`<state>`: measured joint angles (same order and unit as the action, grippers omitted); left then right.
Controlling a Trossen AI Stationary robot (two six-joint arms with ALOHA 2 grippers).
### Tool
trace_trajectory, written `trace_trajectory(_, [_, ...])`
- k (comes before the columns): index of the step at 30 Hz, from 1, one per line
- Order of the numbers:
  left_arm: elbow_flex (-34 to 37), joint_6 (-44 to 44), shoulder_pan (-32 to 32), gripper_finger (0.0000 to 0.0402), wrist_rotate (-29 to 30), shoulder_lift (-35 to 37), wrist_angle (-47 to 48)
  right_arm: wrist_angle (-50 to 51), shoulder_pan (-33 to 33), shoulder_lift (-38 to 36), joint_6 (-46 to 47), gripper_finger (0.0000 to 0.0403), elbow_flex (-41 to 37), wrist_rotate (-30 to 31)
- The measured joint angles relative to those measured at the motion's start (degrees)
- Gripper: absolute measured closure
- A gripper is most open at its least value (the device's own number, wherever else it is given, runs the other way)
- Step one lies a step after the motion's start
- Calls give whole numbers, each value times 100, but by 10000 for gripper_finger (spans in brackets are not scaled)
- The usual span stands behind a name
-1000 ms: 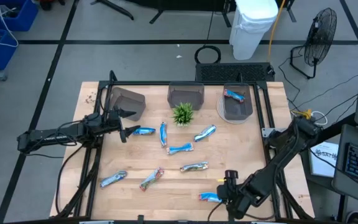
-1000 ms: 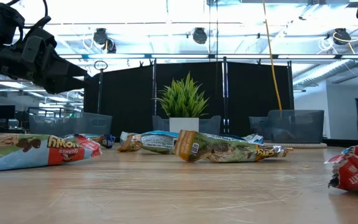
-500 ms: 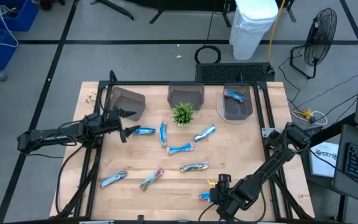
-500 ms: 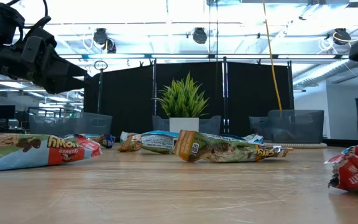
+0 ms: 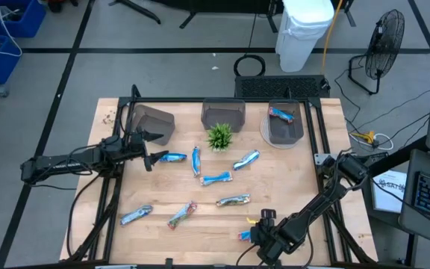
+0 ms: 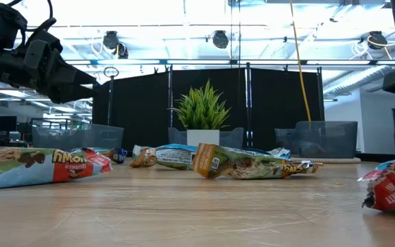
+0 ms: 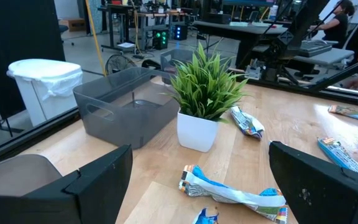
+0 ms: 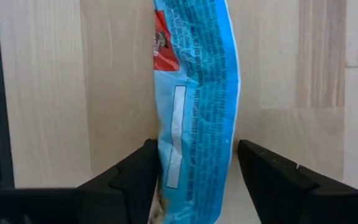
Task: Pick and place Granola Bars by type
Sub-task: Put the red granola bar into the right black bin
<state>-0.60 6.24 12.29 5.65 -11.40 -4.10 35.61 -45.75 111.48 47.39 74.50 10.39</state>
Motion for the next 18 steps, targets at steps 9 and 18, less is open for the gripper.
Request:
trace_trajectory(9, [-1,-1,1,27,0,0,0,-6,2,0,-55,289,-4,13])
trace_trajectory(18, [0,0,0,27,0,0,0,100,56,-154,-551,390,-10,-137])
